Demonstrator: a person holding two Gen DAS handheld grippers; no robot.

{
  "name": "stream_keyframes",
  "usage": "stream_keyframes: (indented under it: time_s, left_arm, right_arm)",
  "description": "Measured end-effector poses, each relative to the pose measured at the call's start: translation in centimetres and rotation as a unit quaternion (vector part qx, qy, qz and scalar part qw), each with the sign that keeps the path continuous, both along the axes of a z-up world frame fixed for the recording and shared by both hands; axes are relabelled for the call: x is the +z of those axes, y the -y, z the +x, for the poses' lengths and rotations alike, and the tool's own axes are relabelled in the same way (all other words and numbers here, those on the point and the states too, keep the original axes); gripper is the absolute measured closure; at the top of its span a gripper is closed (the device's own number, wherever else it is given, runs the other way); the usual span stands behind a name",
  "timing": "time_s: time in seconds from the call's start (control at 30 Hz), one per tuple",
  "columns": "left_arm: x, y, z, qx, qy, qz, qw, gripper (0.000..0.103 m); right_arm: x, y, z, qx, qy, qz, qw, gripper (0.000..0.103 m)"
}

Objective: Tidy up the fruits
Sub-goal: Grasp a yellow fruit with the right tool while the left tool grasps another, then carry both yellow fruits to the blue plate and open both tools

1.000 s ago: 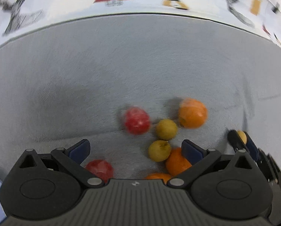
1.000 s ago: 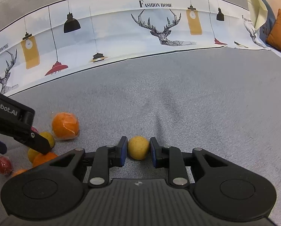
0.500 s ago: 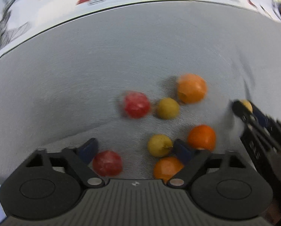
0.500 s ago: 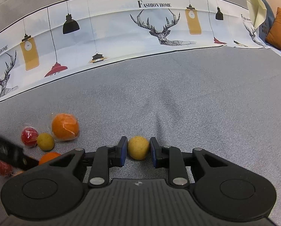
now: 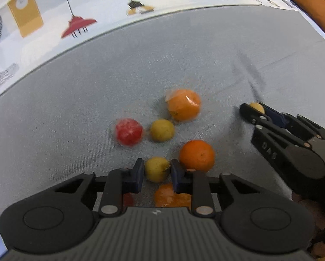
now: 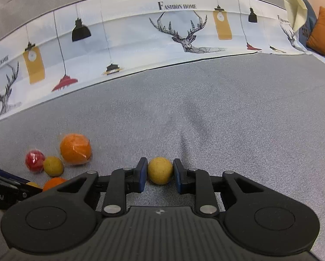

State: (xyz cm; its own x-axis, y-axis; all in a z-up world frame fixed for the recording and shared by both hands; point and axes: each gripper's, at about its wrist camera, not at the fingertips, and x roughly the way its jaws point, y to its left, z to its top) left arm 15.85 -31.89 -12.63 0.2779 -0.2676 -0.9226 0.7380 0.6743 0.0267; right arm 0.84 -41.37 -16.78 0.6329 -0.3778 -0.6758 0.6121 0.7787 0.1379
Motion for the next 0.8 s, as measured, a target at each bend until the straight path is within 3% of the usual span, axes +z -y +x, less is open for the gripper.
stream_keyframes:
  time_s: [0.23,0.43,0.6,0.8]
  left_arm:
    - [4.8,-2.2,-2.0,0.063,0.045,-0.006,0.9970,0.074]
    - [9.7,-7.1,-5.7,0.105,0.091,0.007,0.9902,0.074]
    - [12.8,-12.9,-9.4,0.148,0.090,0.006,0.9849,0.074]
    - [15.4,-20.1,-14.5,0.184,0.091,-0.009,0.9786,0.074]
  right_arm:
    - [1.1,0.5,-1.0,-0.039,0.040,-0.025,0.998,0.077]
    - [2.0,-0.8,-1.8,-0.022,0.034,-0.043,0.998,0.077]
    - [5.8,-3.9,-4.1,0.004,0.051,-0.050,0.997,0.077]
    - [11.2,-10.6,-9.1,0.092,0.087,-0.034,0.991,0.077]
